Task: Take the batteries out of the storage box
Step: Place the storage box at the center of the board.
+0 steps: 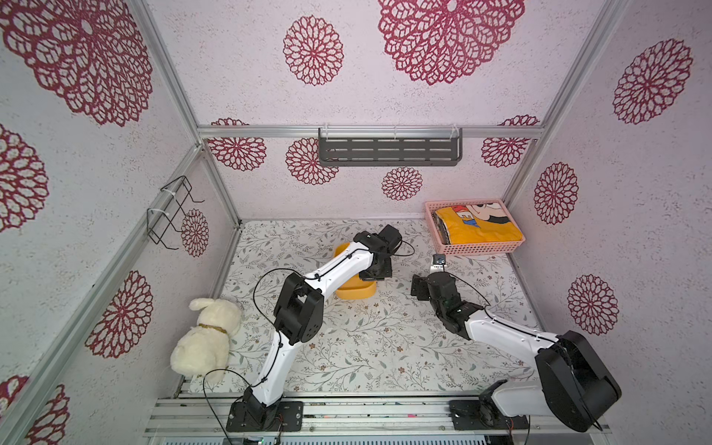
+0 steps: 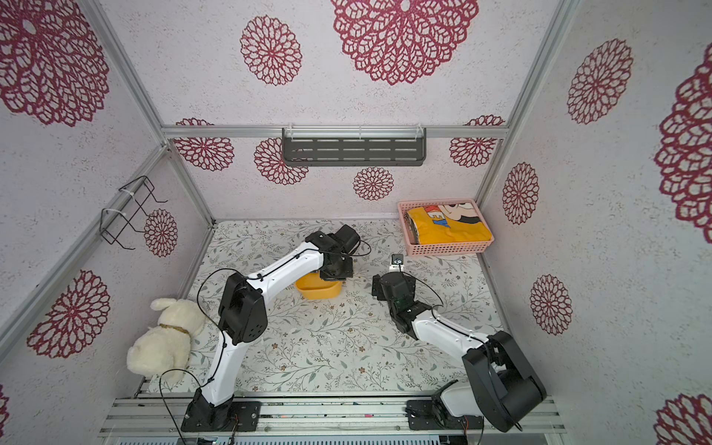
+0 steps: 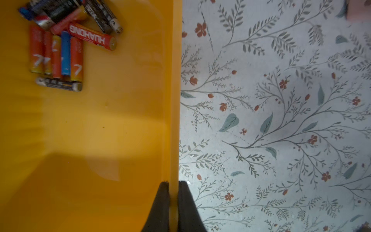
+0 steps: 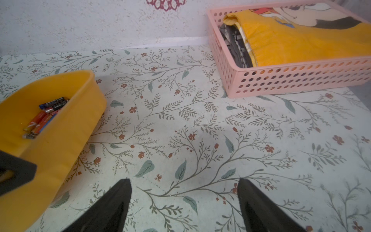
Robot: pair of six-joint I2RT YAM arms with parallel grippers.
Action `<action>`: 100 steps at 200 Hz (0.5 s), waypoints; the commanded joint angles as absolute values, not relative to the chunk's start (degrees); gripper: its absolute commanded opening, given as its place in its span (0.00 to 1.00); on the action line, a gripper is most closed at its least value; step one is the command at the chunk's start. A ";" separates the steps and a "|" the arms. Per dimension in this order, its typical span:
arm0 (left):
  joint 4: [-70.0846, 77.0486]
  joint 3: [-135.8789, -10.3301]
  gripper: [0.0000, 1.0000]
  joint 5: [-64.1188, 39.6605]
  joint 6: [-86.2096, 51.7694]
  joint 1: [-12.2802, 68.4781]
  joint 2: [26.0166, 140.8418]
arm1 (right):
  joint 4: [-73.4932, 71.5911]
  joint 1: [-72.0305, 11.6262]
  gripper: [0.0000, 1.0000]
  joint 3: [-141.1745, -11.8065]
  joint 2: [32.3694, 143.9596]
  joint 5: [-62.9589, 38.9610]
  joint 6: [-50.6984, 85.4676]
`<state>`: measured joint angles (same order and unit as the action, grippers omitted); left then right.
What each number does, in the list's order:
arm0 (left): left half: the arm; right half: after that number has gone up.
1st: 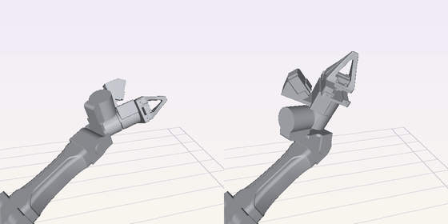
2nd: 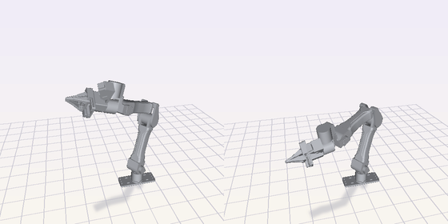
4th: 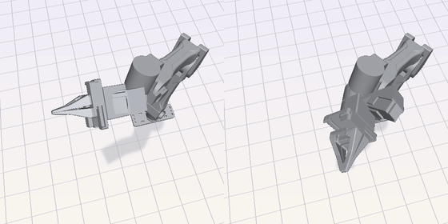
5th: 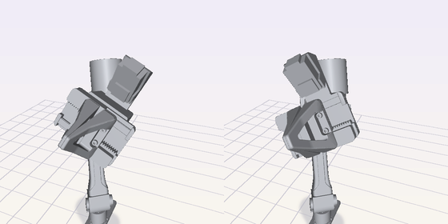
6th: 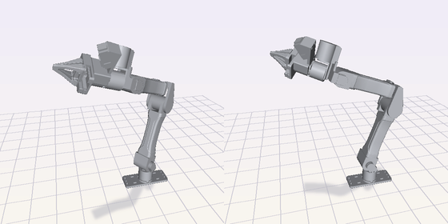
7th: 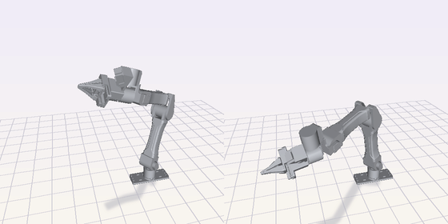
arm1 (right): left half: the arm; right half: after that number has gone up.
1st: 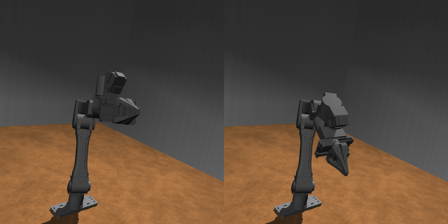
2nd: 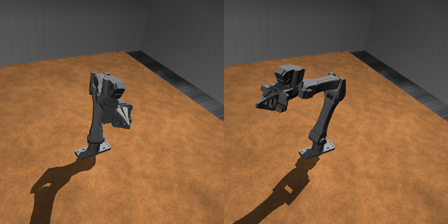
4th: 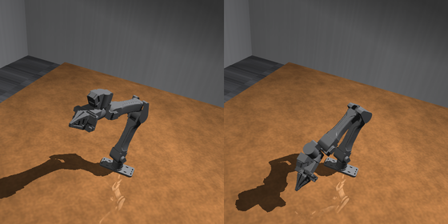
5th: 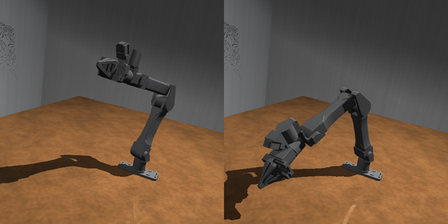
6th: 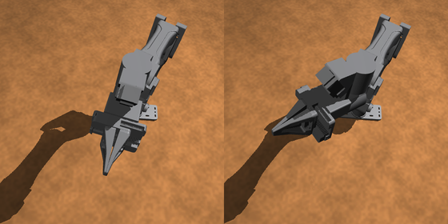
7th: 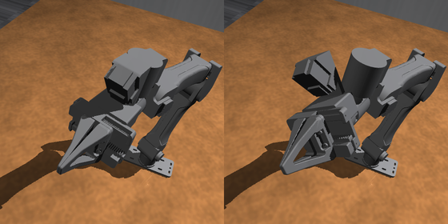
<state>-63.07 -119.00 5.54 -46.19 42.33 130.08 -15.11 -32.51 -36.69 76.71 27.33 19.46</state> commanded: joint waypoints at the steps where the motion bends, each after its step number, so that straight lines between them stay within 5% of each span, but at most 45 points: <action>1: -66.38 -118.13 0.00 1.83 -50.38 44.45 132.04 | -16.31 -32.13 0.90 -35.34 72.88 32.66 18.52; 100: -66.26 -124.26 0.06 -7.43 -47.40 44.13 138.67 | -20.34 -29.49 0.91 -28.73 62.98 38.24 20.14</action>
